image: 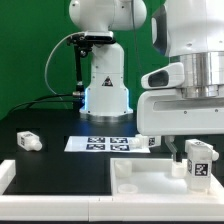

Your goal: Assemble one leg

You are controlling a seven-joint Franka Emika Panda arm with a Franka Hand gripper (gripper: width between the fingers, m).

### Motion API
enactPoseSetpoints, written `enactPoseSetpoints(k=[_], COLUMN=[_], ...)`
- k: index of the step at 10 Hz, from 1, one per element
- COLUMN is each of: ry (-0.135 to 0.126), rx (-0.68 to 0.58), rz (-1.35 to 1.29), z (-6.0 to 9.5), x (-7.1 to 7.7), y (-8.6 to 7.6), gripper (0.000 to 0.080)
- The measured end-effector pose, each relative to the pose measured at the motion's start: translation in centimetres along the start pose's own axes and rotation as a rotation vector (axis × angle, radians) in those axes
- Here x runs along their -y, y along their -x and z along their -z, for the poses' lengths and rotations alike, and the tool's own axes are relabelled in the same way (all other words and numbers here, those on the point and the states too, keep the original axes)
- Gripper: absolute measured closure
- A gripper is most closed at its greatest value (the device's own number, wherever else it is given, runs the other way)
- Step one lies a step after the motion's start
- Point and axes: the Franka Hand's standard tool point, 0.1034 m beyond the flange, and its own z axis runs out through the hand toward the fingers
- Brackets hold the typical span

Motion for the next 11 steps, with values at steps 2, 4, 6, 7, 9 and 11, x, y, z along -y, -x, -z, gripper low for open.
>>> enactPoseSetpoints(k=[2, 4, 6, 7, 9, 11], ry=[0.001, 0.006, 0.008, 0.001, -0.044, -0.057], rx=[-0.001, 0.001, -0.003, -0.001, 0.032, 0.053], rz=[-0.014, -0.062, -0.326, -0.441, -0.847, -1.083], z=[-0.11, -0.20, -0.15, -0.14, -0.28, -0.43], x=[-0.02, -0.44, -0.59, -0.72, -0.82, -0.42], y=[0.09, 0.07, -0.05, -0.13, -0.14, 0.14], gripper=[0.0266, 0.0506, 0.0506, 0.0508, 0.0508, 0.0508])
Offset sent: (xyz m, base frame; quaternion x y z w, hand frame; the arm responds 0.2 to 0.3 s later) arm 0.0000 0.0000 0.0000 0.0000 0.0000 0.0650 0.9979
